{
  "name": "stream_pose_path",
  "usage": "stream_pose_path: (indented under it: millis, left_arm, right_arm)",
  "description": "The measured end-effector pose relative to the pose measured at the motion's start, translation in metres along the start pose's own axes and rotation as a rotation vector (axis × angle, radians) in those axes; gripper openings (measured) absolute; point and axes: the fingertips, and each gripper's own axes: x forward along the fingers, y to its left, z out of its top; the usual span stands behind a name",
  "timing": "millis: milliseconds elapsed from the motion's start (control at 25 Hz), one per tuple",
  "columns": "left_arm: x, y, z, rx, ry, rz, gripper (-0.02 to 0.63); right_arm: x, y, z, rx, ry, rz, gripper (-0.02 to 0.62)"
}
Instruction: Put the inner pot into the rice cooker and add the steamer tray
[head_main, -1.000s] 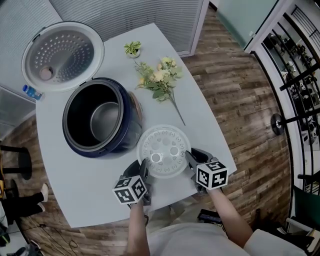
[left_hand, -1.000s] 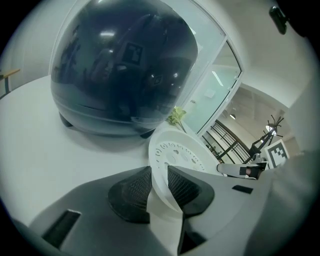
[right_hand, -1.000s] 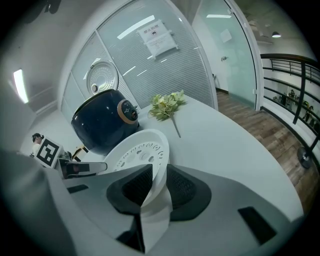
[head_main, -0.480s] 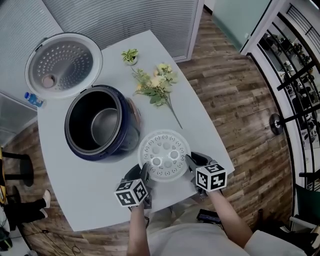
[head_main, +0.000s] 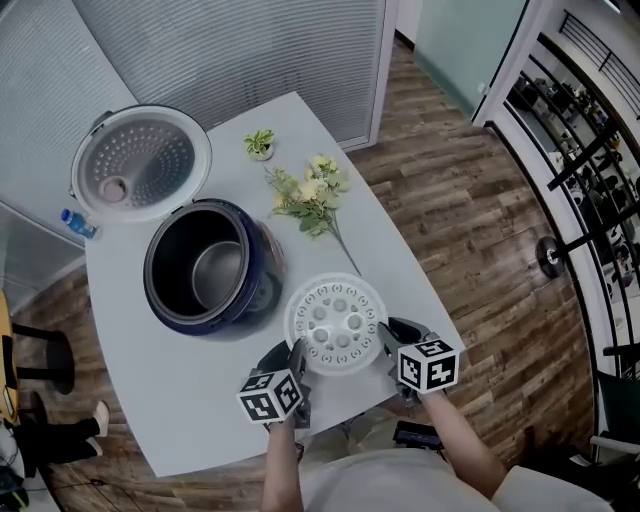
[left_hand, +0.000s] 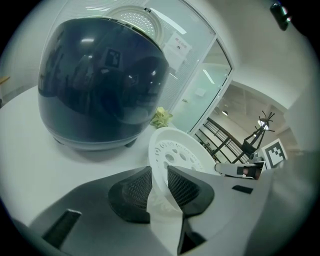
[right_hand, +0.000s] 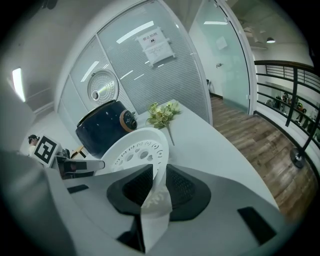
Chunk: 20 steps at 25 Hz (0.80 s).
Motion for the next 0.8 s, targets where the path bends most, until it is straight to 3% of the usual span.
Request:
stream_pose_path:
  millis: [480,800]
  left_arm:
    - [-0.011,-0.044,0.047,0.081,-0.067,-0.064,0.091]
    - [-0.025,-0.061,0.077,0.114,-0.119,-0.079,0.089]
  right_arm:
    - [-0.033,-0.011,0.029,0.051,-0.103,-0.037,0.095]
    - [-0.053,-0.005,0.059,0.094,-0.192,-0.009,0.089]
